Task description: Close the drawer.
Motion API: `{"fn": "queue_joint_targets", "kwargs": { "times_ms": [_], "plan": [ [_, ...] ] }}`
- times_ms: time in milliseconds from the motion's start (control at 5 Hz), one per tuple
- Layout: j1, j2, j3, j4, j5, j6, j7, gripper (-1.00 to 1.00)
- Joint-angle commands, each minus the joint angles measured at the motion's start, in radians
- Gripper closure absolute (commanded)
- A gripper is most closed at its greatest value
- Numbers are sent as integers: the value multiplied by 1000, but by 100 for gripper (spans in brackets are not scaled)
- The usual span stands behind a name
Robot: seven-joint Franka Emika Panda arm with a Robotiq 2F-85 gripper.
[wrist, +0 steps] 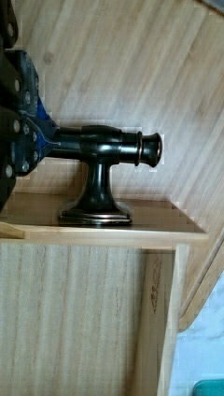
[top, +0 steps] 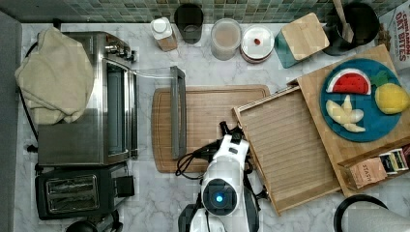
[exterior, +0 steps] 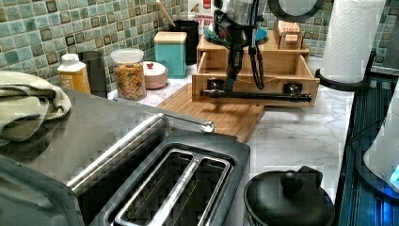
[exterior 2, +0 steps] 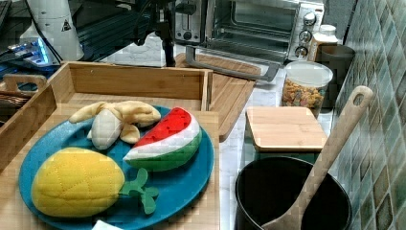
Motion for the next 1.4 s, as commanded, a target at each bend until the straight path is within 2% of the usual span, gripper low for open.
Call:
{"fn": "queue_joint_targets", "kwargs": {
  "times_ms": [200,400,600,1000,1400],
  "plan": [
    [-16,-43,73,-106,165,-145,-42,100],
    [38,-93,48,-90,166,-250,14,100],
    [41,-111,68,-55,192,-347,44,100],
    [-23,-4,45,-56,117,-158,12,100],
    [-92,75,-4,-1,36,-127,-47,100]
  ]
}}
